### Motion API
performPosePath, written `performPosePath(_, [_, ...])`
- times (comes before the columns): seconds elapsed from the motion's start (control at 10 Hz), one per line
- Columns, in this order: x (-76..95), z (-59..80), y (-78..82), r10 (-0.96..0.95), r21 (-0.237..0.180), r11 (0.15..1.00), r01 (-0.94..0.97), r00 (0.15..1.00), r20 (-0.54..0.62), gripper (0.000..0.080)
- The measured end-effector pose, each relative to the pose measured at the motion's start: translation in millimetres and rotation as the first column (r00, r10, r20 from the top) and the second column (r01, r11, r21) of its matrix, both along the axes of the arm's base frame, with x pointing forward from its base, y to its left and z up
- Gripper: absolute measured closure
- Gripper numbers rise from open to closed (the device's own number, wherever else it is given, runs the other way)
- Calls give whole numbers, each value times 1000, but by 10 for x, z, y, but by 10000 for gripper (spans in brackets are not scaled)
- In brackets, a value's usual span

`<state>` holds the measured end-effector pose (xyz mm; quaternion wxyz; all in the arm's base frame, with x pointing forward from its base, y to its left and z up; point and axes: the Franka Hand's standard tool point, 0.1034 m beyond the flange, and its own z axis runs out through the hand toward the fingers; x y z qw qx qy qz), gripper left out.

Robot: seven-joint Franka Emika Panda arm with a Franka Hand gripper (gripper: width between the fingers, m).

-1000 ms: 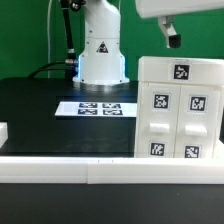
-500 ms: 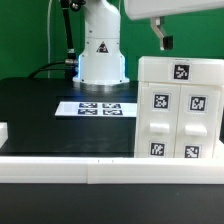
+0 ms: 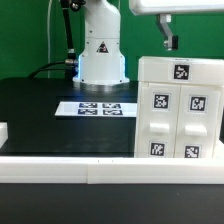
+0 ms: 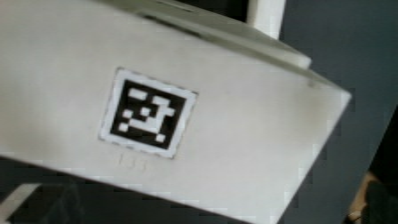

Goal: Assemble cabinet

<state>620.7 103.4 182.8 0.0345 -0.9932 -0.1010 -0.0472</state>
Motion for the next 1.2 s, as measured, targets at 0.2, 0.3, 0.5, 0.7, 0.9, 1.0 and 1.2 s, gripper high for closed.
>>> performPosePath(0.2, [1, -2, -7, 134, -15, 991, -133, 991, 10, 2])
performPosePath(0.3, [3, -2, -20, 211, -24, 977, -211, 977, 14, 2])
performPosePath(0.5, [19, -15, -17, 401, -67, 915, -398, 916, 33, 2])
performPosePath(0.7, [8, -38, -2, 582, -116, 809, -575, 812, 35, 2])
performPosePath(0.9, [9, -66, -71, 716, -143, 692, -708, 698, 14, 2])
performPosePath(1.0, [4, -87, -91, 771, -150, 631, -761, 637, 4, 2])
performPosePath(1.2, [-36, -140, -138, 828, -157, 551, -820, 560, -19, 2])
